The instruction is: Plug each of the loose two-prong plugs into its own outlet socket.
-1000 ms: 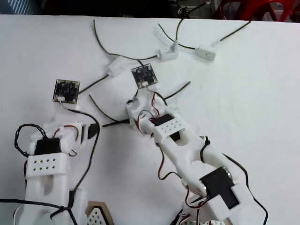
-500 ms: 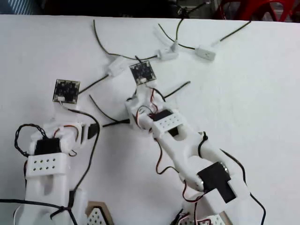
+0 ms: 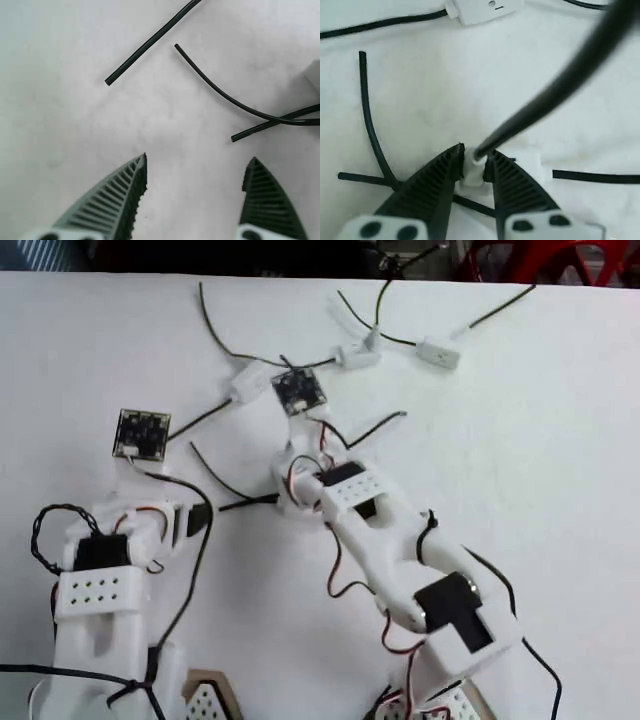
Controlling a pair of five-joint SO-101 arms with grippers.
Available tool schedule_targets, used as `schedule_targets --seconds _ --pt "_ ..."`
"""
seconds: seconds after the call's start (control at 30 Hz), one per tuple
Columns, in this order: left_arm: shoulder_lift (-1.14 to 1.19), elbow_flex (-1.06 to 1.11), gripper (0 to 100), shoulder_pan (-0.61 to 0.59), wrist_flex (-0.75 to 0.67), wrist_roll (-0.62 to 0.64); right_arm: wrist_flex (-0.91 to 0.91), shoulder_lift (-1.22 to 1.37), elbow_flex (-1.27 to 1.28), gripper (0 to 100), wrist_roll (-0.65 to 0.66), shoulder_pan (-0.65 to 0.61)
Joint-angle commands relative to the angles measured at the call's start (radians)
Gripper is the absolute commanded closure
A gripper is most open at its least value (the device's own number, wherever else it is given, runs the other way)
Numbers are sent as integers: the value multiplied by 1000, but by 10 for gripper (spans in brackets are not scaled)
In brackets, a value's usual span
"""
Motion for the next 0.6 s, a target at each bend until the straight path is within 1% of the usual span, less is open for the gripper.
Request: schedule_targets --seconds 0.0,0.17,0.37,0.57 --pt "-25 -3 695 -12 -14 -2 -2 24 -6 981 72 -4" --pt "-25 -3 695 -12 -14 -2 38 5 -3 981 141 -1" --pt "-25 2 695 -12 -12 -2 21 7 -12 981 213 4" --pt "-31 18 695 -12 -18 -2 -193 7 -92 981 213 67"
